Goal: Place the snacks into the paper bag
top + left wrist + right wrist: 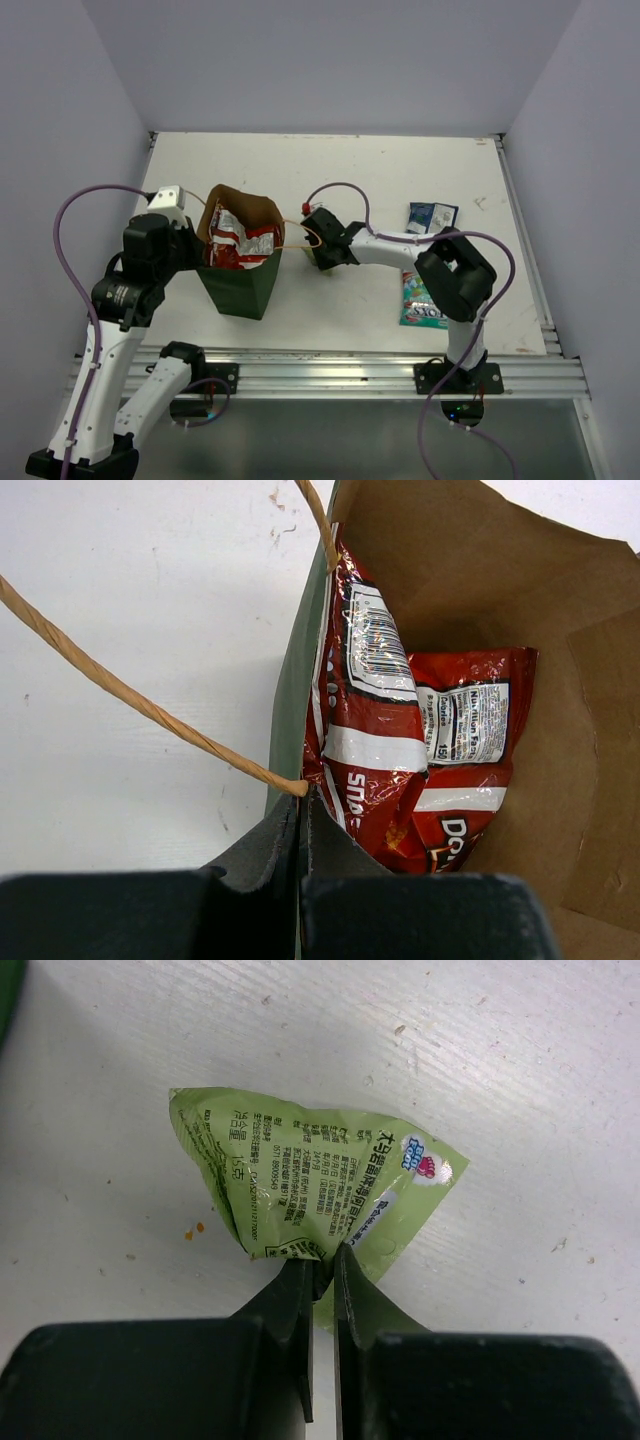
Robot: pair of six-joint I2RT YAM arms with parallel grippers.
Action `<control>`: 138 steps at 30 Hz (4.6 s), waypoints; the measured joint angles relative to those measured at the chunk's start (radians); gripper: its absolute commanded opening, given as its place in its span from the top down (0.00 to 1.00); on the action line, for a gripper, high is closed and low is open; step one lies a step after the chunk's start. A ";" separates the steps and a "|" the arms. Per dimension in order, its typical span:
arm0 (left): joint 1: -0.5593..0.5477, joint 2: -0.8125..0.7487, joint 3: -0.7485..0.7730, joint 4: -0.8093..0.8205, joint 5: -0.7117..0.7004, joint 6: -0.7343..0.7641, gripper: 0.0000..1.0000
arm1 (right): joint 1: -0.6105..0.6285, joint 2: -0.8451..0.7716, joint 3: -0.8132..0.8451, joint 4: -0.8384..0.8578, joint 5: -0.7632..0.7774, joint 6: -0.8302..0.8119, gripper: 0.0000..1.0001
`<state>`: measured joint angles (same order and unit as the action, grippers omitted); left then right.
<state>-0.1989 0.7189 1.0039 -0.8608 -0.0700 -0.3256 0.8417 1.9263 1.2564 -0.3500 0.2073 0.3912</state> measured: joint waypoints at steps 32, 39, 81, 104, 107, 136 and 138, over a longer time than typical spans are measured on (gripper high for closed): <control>0.000 -0.001 0.000 0.005 0.006 0.003 1.00 | 0.232 -0.002 0.959 -0.441 -0.024 -0.176 1.00; 0.000 -0.001 0.000 0.005 0.007 0.003 1.00 | 0.224 0.020 0.902 -0.501 -0.052 -0.163 0.25; 0.000 0.003 -0.002 0.011 0.014 0.004 1.00 | -0.615 0.068 0.152 -0.349 0.007 -0.047 1.00; 0.000 0.020 -0.002 0.033 0.015 0.004 1.00 | -0.146 -0.091 1.157 -0.541 -0.353 -0.004 1.00; 0.000 0.021 -0.002 0.034 0.016 0.004 1.00 | -0.070 -0.072 1.175 -0.514 -0.452 0.051 1.00; -0.005 -0.004 -0.004 0.031 0.042 0.003 1.00 | 0.200 0.172 1.136 -0.723 -0.297 0.147 1.00; -0.005 -0.005 -0.004 0.032 0.042 0.003 1.00 | 0.205 0.184 1.164 -0.755 -0.253 0.136 1.00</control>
<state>-0.2043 0.7139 1.0000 -0.8291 -0.0284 -0.3222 1.0466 2.1101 2.4207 -1.1046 -0.0456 0.5270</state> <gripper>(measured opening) 0.011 0.049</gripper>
